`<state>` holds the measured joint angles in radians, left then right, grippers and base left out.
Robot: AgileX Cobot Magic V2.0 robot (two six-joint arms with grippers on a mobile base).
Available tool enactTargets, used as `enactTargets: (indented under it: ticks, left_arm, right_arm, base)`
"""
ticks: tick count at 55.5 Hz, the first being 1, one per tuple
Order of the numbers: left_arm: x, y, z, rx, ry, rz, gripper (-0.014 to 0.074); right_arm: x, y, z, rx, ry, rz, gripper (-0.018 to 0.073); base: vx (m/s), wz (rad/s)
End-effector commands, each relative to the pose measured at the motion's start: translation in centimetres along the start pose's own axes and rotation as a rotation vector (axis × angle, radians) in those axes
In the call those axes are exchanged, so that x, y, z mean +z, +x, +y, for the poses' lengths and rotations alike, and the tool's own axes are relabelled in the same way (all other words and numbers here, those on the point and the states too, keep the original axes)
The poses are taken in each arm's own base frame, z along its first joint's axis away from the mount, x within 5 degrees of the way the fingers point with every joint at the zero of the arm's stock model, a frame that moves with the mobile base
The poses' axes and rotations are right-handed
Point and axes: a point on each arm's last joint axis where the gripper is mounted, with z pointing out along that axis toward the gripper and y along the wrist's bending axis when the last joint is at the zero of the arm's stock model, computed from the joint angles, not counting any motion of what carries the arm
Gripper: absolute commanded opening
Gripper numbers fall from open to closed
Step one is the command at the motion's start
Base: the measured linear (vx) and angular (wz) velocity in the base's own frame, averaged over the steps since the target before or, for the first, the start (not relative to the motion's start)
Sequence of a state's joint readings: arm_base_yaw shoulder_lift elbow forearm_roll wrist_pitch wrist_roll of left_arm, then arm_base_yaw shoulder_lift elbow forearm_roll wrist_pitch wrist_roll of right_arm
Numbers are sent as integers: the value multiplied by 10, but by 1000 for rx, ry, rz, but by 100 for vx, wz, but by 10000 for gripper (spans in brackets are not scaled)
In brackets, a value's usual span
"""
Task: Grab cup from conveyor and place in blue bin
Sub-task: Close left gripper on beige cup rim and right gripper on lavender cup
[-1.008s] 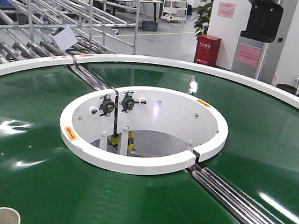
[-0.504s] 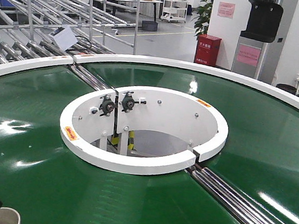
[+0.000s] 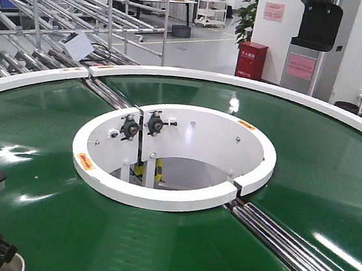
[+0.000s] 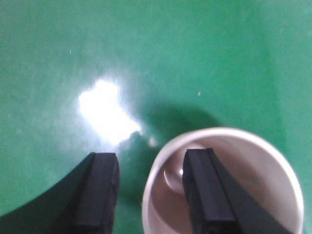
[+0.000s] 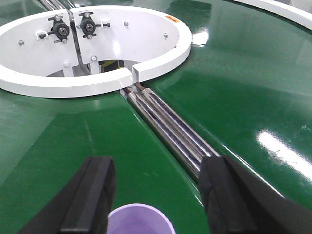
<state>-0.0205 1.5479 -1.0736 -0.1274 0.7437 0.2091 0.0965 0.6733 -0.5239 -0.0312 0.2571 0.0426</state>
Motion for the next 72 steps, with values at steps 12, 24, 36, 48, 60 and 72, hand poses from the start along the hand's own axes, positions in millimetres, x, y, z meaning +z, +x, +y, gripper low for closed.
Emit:
enactTargets:
  ticks: [12, 24, 36, 48, 60, 72]
  left_arm:
    - [7, -13, 1, -9, 4, -48, 437]
    - [11, -12, 1, -16, 8, -28, 405]
    - [11, -11, 1, -15, 9, -24, 226]
    - [11, -11, 1, -15, 10, -21, 11]
    - [11, -11, 1, -15, 10, -23, -8]
    - [11, -13, 1, -15, 6, -37, -9]
  right_arm:
    - [-1, -11, -1, 2, 5, -17, 459]
    - [24, -10, -2, 92, 46, 410, 459]
    - [65, -27, -3, 96, 79, 657, 459]
    - [103, -26, -5, 59, 104, 755, 459]
    - [126, -7, -10, -10, 145, 867, 455]
    - [141, 5, -10, -18, 143, 904, 353]
  base:
    - [0, 0]
    - [0, 0]
    - [0, 0]
    - [0, 0]
    - [0, 0]
    - [0, 0]
